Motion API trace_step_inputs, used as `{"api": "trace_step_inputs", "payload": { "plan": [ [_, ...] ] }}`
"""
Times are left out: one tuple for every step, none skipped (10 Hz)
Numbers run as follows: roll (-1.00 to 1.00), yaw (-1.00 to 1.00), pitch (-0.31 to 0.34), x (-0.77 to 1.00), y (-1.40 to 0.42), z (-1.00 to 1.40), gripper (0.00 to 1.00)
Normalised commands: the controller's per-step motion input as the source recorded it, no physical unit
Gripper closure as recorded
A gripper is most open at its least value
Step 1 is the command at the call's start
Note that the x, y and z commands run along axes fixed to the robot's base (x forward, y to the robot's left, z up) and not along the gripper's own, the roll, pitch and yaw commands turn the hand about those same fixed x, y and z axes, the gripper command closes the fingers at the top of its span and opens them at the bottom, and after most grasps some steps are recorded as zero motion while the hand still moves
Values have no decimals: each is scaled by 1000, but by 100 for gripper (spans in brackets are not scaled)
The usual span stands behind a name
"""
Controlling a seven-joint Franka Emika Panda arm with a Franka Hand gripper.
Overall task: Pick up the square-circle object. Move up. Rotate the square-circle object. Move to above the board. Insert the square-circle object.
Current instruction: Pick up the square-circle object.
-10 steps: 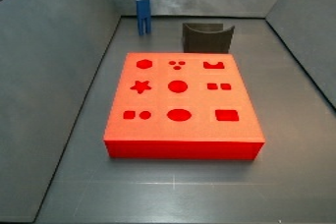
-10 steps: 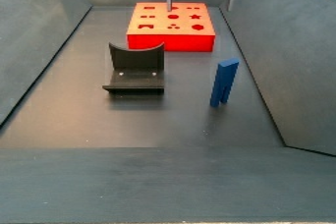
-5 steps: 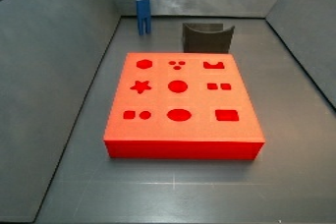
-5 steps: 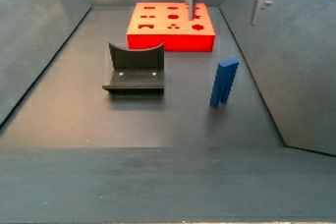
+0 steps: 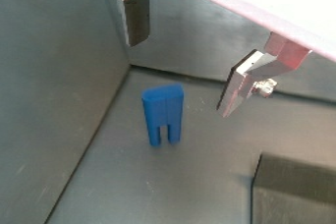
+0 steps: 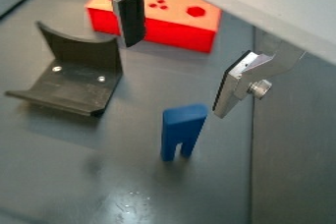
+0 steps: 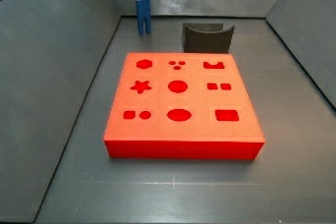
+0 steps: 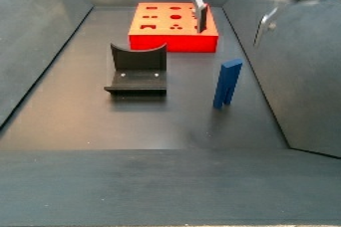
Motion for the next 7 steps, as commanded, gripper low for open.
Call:
{"api": "trace_step_inputs", "payload": {
  "plan": [
    [-316, -557, -197, -11, 71, -389, 0],
    [-366, -514, -146, -63, 74, -334, 0],
    [-406, -483, -84, -57, 77, -271, 0],
    [-421, -494, -91, -57, 40, -243, 0],
    [-426, -497, -106, -31, 40, -231, 0],
    [-421, -500, -130, 0, 57, -234, 0],
    [-449, -523, -166, 0, 20, -189, 0]
  ]
}}
